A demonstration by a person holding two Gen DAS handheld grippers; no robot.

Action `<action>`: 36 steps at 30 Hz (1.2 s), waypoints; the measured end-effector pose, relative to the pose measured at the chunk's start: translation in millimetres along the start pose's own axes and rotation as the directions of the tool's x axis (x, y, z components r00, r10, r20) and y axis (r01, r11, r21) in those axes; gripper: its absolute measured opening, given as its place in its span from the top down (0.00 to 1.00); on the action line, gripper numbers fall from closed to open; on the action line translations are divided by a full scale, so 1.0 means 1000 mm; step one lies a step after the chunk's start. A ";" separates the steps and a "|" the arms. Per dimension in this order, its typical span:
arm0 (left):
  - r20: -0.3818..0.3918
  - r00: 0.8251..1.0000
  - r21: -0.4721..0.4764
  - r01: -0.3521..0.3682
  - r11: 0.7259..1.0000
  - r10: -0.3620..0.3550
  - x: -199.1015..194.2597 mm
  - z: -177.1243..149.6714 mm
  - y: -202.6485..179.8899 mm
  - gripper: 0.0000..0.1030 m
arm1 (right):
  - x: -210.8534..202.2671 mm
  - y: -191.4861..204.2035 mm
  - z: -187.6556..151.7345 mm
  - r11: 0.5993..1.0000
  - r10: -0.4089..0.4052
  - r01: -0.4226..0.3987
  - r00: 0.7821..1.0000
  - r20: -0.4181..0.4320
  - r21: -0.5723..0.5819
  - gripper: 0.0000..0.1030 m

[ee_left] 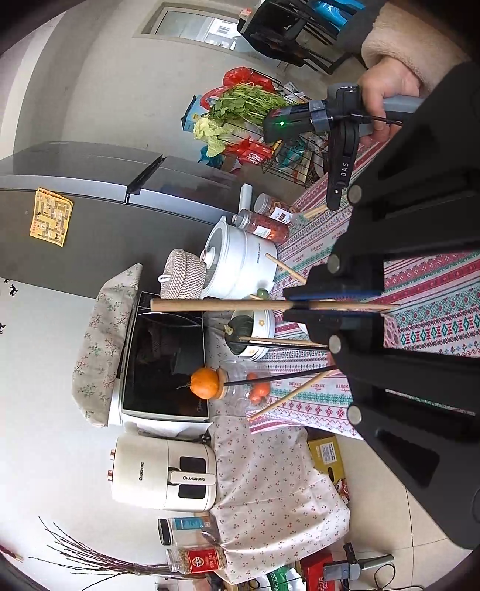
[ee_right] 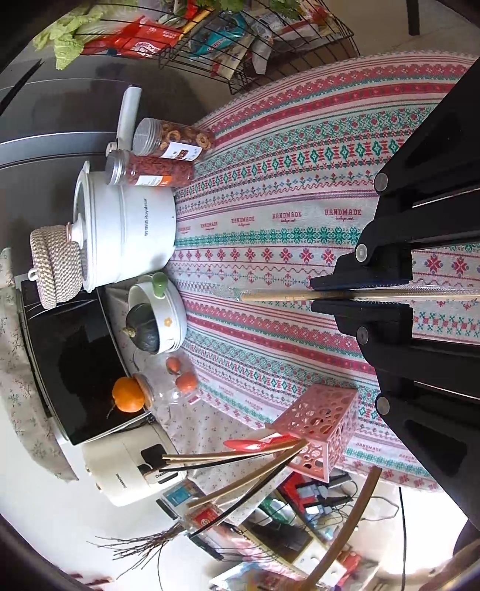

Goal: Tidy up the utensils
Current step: 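Lift both wooden chopsticks and carry them toward the pink basket, then lower both chopsticks into the pink basket and open both grippers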

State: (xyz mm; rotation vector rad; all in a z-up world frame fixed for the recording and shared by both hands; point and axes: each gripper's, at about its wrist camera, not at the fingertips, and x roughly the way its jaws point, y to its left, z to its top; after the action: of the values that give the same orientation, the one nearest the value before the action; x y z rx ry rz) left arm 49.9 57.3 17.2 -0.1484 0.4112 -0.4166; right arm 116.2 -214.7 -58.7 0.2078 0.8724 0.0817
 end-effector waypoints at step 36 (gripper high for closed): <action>-0.175 0.973 -0.016 -0.156 0.988 0.151 0.088 0.012 0.024 0.92 | -0.032 0.015 0.006 0.997 0.070 -0.066 0.985 0.158 -0.031 0.95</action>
State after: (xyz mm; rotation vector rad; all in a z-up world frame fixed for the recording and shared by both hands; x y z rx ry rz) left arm 137.1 42.8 -9.0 -0.1085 0.5970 -0.2719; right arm 100.6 -205.7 -28.0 0.2175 0.7053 0.1385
